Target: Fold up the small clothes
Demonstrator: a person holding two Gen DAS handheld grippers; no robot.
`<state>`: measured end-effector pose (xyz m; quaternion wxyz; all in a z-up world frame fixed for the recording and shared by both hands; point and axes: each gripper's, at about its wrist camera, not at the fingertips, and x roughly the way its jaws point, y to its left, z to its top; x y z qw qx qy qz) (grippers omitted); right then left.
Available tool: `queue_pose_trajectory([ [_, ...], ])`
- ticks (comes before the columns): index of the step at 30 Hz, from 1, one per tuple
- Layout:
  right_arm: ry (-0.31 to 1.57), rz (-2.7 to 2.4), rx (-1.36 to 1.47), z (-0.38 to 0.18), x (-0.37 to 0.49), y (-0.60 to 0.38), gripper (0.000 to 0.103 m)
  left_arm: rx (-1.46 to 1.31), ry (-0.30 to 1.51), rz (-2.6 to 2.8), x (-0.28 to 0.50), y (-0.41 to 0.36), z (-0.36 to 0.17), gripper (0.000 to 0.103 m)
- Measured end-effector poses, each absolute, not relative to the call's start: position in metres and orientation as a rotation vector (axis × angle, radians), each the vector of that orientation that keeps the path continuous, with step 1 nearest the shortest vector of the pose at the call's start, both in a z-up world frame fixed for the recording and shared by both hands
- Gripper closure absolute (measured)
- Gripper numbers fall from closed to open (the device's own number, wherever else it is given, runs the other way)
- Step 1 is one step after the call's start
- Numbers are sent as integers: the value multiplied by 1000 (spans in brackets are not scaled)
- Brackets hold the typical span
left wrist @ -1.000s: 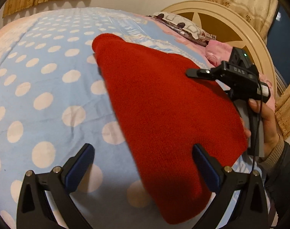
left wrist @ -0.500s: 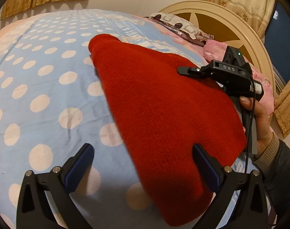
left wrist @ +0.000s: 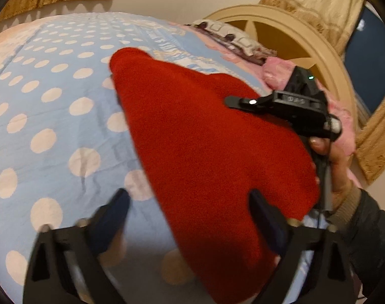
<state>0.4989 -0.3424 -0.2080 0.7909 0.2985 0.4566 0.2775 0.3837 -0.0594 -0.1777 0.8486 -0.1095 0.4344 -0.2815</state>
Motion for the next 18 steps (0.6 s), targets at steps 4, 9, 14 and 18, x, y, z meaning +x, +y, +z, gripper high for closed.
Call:
queue_pose_trajectory([
  [4,970,595,614,-205,498,-338,68,-234,912,-627,383,-64,-177,40],
  [9,932,606,616,-194,492,-333,70,-215,891,-618,376,-62,-160,61],
  [14,903,644,617,-180,478,-319,71,-169,880,-592,360,-53,-143,63],
  [18,898,686,594,-170,466,-296,71,-146,863,-560,339,-34,-127,63],
])
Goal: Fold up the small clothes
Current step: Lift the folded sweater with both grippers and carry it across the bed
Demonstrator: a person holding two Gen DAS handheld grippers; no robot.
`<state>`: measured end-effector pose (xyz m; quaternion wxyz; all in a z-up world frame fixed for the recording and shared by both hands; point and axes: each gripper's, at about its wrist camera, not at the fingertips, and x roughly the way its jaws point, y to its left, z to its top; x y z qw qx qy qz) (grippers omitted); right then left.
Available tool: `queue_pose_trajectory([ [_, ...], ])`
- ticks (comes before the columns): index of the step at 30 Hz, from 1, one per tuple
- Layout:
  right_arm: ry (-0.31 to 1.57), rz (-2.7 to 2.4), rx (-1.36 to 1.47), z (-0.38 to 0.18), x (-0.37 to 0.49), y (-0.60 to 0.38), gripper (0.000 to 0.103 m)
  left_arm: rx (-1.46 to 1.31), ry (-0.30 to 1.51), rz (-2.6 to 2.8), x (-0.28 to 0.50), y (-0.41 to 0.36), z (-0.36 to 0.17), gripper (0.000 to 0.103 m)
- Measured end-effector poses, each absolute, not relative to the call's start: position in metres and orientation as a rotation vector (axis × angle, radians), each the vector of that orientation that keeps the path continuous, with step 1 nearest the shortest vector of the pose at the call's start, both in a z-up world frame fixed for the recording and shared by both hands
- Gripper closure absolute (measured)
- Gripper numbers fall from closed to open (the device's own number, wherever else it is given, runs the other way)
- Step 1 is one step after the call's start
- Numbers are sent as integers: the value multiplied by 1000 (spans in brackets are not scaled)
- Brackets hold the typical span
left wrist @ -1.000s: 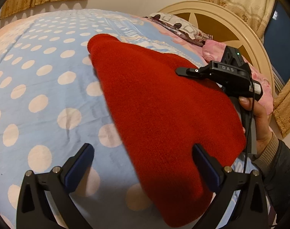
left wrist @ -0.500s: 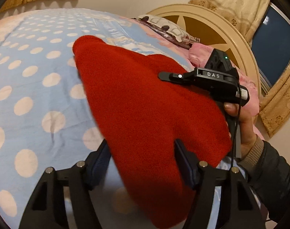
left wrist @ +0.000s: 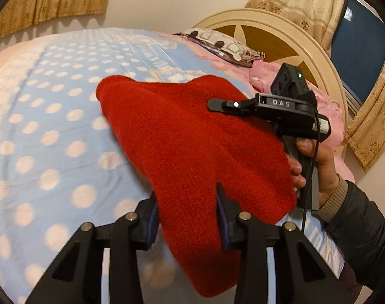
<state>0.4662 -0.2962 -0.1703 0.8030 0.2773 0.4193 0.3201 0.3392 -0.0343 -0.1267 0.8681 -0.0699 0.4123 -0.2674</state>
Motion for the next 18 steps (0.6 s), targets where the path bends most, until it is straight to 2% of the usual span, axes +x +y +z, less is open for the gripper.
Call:
queue_pose_trajectory([
  [11,905,870,573,-148,434,-190,71,-112,780,-388,274,36,-86,64],
  [18,896,978,547,-127,422,-105,71,-183,692,-258,237,96,-72,64],
])
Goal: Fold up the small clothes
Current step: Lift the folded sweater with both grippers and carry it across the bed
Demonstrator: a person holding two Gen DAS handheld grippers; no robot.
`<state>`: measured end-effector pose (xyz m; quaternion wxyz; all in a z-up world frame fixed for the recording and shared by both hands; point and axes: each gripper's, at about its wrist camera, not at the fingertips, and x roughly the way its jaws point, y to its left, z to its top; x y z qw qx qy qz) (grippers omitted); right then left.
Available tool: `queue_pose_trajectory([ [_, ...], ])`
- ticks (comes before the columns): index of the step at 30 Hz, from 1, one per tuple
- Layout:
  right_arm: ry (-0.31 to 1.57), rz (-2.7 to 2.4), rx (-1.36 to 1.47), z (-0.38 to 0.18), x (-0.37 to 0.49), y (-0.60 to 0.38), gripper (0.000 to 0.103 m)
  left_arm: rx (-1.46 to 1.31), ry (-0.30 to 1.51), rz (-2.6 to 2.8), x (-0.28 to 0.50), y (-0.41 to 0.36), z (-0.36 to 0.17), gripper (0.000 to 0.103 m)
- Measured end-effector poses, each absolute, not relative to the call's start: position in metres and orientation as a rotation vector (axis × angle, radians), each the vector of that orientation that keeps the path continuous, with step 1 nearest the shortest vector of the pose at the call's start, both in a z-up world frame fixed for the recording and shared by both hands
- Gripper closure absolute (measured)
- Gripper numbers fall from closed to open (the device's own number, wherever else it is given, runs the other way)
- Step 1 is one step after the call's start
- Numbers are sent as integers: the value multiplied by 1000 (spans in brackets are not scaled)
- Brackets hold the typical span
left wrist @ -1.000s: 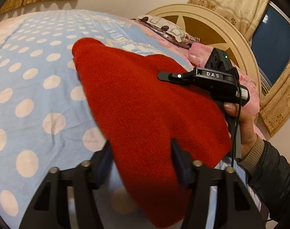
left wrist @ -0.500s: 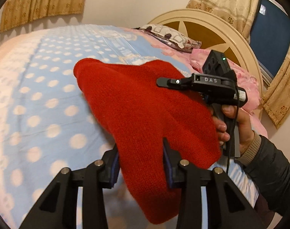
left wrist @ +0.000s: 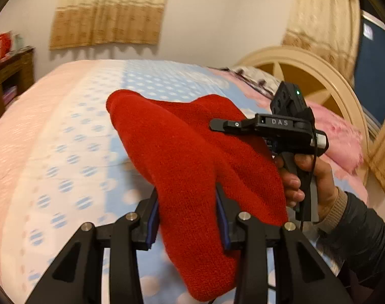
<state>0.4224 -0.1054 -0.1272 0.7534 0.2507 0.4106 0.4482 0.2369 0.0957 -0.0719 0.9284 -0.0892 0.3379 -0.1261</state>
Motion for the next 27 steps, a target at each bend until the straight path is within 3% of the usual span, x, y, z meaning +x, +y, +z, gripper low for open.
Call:
queue_pose_trajectory([
  [8,915,1122,487,-115,397,-6,71,-219,653,-125,187,149,-82,64],
  [27,1070,1290,342,-155,351,157,71,-355,692,82,128,218,-130,64],
])
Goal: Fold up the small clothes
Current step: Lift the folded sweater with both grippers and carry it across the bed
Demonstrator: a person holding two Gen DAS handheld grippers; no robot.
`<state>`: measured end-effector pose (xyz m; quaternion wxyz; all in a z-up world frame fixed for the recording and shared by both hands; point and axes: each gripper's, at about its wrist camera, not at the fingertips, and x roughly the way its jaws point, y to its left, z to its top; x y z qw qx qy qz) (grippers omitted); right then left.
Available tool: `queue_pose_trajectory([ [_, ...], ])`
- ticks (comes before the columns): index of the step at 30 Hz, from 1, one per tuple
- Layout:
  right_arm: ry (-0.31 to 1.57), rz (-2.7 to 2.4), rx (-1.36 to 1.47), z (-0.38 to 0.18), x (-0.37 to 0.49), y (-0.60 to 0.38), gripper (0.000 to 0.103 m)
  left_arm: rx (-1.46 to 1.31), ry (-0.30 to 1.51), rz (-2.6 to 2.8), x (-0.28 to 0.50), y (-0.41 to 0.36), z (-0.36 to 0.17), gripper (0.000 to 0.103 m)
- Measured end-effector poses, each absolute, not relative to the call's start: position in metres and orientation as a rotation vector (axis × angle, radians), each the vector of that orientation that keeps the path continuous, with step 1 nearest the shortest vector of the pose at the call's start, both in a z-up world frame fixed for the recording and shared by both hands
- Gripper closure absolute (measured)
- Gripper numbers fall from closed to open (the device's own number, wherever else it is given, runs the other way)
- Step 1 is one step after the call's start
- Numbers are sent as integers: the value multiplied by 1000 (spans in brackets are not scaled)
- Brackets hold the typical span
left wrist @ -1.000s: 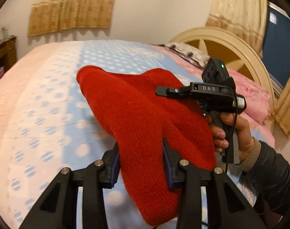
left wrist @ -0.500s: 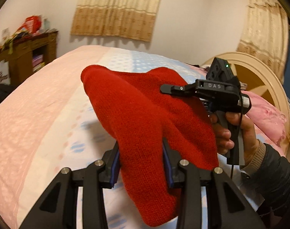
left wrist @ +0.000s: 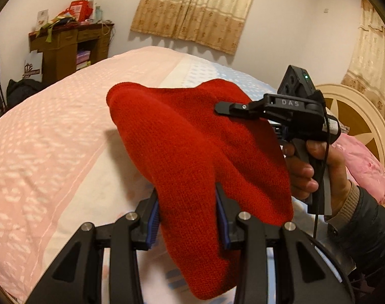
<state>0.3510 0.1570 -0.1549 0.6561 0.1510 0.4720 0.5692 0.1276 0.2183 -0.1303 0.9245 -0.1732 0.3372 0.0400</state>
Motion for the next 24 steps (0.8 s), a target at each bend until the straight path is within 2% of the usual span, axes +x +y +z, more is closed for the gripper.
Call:
queue_pose_trajectory([
  [24,1131,1250,294,-176,349,182,71,-389,726,91,117,230,-155,64],
])
